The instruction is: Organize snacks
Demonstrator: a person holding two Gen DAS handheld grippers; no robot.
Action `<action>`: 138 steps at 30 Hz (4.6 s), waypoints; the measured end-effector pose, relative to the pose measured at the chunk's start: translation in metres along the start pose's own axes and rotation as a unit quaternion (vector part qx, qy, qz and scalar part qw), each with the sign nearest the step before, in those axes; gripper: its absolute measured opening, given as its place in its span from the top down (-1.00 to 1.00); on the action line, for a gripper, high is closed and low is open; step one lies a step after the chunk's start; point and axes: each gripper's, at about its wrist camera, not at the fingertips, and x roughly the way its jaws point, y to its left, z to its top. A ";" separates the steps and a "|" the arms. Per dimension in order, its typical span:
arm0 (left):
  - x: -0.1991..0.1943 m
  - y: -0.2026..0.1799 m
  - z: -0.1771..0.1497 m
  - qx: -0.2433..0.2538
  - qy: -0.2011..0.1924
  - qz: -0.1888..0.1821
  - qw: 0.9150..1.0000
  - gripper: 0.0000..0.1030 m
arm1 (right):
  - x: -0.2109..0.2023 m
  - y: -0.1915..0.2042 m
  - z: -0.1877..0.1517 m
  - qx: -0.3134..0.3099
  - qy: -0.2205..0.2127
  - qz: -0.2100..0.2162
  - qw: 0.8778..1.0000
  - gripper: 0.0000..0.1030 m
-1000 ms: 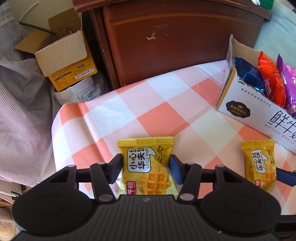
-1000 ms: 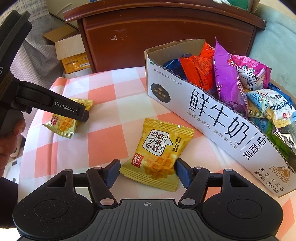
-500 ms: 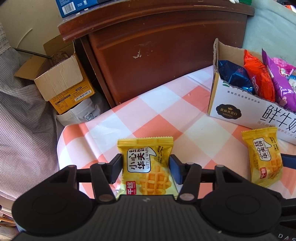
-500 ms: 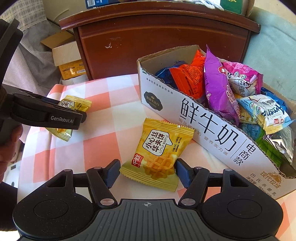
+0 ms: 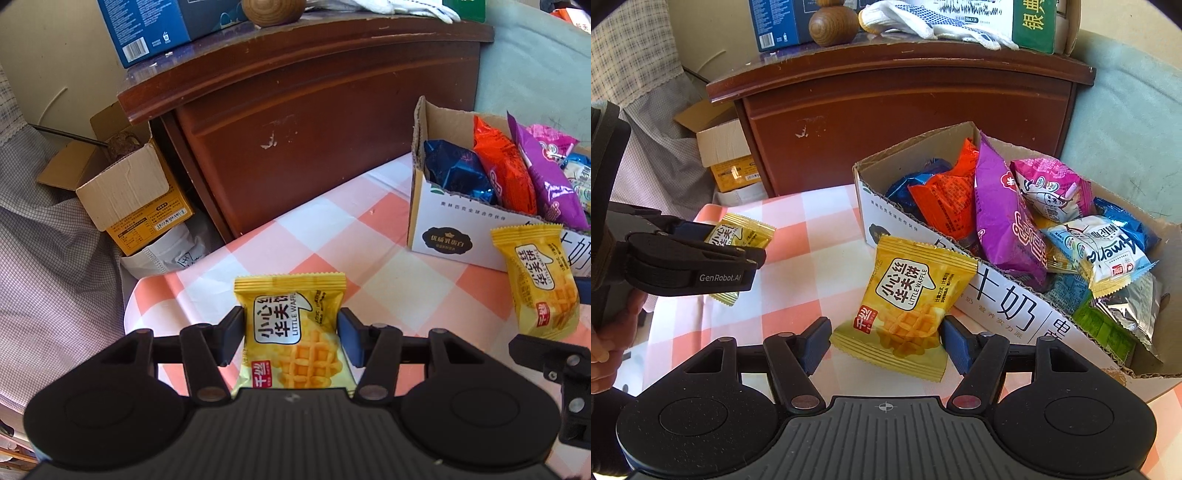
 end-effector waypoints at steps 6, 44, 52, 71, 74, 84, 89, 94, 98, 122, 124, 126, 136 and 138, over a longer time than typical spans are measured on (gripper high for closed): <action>-0.008 -0.002 0.004 0.005 -0.019 0.002 1.000 -0.03 | -0.009 -0.004 0.004 0.003 -0.013 0.004 1.000 -0.27; -0.058 -0.082 0.097 0.004 -0.185 -0.152 0.971 -0.04 | -0.091 -0.115 0.045 0.114 -0.139 -0.065 0.982 -0.26; -0.036 -0.109 0.116 0.009 -0.172 -0.161 0.972 -0.04 | -0.077 -0.136 0.045 0.153 -0.126 -0.072 0.978 -0.26; -0.032 -0.118 0.107 0.050 -0.126 -0.078 0.988 -0.81 | -0.066 -0.142 0.033 0.178 -0.090 -0.087 0.976 -0.56; -0.036 -0.117 0.098 0.061 -0.110 -0.065 0.990 -0.84 | -0.067 -0.139 0.032 0.167 -0.086 -0.097 0.977 -0.64; -0.045 -0.113 0.076 0.072 -0.073 -0.046 0.994 -0.94 | -0.067 -0.130 0.027 0.140 -0.069 -0.112 0.981 -0.76; -0.041 -0.115 0.077 0.069 -0.059 -0.042 0.995 -0.94 | -0.065 -0.127 0.026 0.122 -0.058 -0.132 0.982 -0.80; -0.038 -0.120 0.077 0.078 -0.050 -0.039 0.995 -0.94 | -0.061 -0.127 0.026 0.124 -0.046 -0.138 0.982 -0.84; -0.037 -0.120 0.077 0.078 -0.045 -0.037 0.995 -0.94 | -0.059 -0.124 0.025 0.122 -0.038 -0.147 0.981 -0.88; -0.034 -0.125 0.077 0.093 -0.037 -0.028 0.995 -0.95 | -0.049 -0.117 0.024 0.119 -0.013 -0.160 0.980 -0.89; -0.035 -0.125 0.077 0.094 -0.037 -0.028 0.994 -0.95 | -0.048 -0.117 0.025 0.118 -0.012 -0.160 0.980 -0.89; -0.035 -0.126 0.077 0.095 -0.037 -0.028 0.994 -0.95 | -0.048 -0.117 0.025 0.117 -0.011 -0.160 0.980 -0.89; -0.036 -0.129 0.075 0.103 -0.040 -0.024 0.994 -0.95 | -0.047 -0.117 0.025 0.116 -0.013 -0.172 0.978 -0.89; -0.036 -0.129 0.074 0.104 -0.041 -0.023 0.993 -0.95 | -0.046 -0.117 0.025 0.116 -0.012 -0.172 0.978 -0.89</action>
